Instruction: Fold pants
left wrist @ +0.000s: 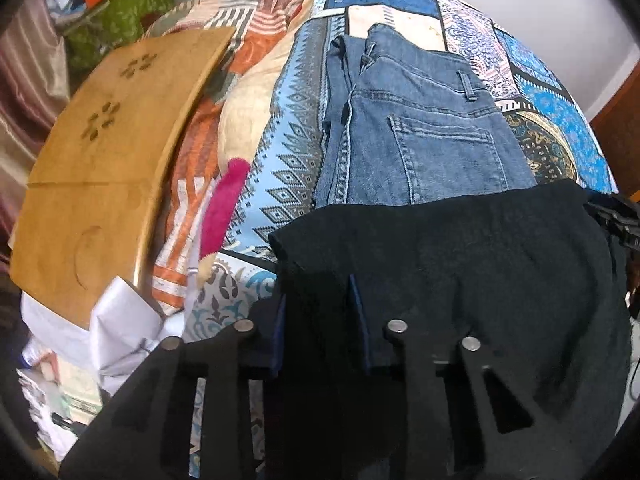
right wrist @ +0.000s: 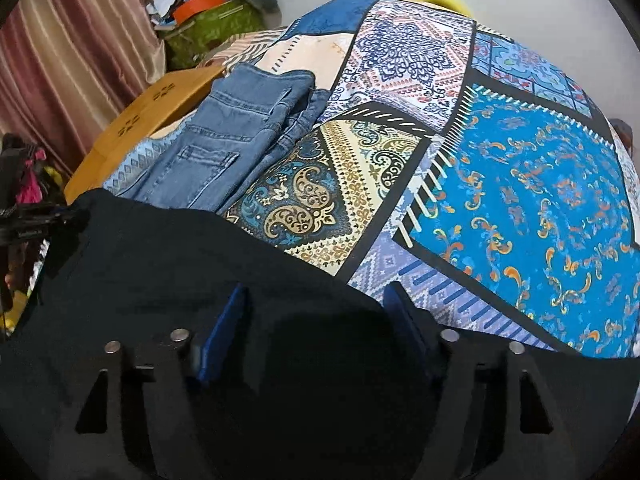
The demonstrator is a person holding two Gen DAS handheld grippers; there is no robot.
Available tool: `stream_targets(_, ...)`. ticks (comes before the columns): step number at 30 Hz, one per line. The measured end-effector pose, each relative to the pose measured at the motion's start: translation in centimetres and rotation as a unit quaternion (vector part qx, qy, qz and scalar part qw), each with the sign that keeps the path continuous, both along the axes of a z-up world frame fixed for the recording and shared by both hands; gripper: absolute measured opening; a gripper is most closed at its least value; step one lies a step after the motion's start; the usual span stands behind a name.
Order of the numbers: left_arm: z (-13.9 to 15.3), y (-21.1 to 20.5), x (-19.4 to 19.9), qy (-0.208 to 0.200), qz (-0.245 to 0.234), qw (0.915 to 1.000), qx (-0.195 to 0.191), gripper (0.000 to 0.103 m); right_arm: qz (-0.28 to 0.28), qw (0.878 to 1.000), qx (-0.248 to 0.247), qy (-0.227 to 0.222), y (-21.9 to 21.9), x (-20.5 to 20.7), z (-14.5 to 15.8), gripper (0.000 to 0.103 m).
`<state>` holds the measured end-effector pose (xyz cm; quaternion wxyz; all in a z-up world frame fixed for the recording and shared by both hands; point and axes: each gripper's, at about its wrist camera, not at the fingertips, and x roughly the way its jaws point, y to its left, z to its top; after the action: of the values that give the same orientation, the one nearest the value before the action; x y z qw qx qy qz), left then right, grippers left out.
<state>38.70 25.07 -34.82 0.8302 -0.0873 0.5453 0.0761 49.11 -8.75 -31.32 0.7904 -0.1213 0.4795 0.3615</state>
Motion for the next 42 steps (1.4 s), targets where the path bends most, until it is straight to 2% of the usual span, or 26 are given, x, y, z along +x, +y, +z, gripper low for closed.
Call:
stream_targets(1,0.3,-0.3,-0.1,-0.006,-0.003,0.9999,0.013,0.024,0.003,1.000,-0.002,-0.003,0.0,-0.1,0.0,0.056)
stream_targets(3,1.0,-0.9,-0.3,-0.018,-0.012,0.9993,0.032,0.021,0.008,1.000,-0.004,-0.008,0.1,-0.3,0.1,0.039)
stream_targets(4,1.3,-1.2,-0.4,-0.023,-0.015,0.9989,0.038,0.020,0.010,1.000,-0.005,-0.009,0.1,-0.5,0.1,0.035)
stream_targets(6,1.8,-1.5,-0.3,-0.029,-0.019,0.9982,0.048,0.019,0.012,1.000,-0.011,-0.019,0.2,-0.9,0.2,0.012)
stream_targets(7,2.0,-1.6,-0.1,-0.031,-0.020,0.9979,0.053,0.019,0.011,0.999,-0.016,-0.026,0.2,-1.1,0.2,0.011)
stream_targets(13,2.7,-0.9,1.9,-0.045,-0.004,0.9967,0.068,0.019,-0.010,0.997,-0.034,-0.075,0.3,-1.4,0.8,0.007)
stream_targets(19,3.9,-1.1,2.4,-0.062,-0.007,0.9966,0.055,0.019,-0.049,0.994,-0.005,-0.099,-0.7,-1.6,3.1,0.006)
stream_targets(26,8.5,-2.2,-2.2,-0.110,-0.025,0.9926,0.046,0.018,-0.072,0.989,0.058,-0.111,-3.6,-5.7,7.7,0.006)
stream_targets(31,11.4,-2.7,-6.3,-0.133,-0.038,0.9890,0.052,0.018,-0.074,0.986,0.088,-0.121,-5.3,-10.9,11.0,0.006)
stream_targets(35,12.3,-2.6,-9.8,-0.146,-0.043,0.9870,0.050,0.019,-0.065,0.985,0.085,-0.134,-5.8,-15.5,12.0,0.006)
stream_targets(42,11.7,-2.3,-15.9,-0.165,-0.062,0.9822,0.066,0.019,-0.063,0.987,0.094,-0.114,-6.3,-23.2,11.1,0.005)
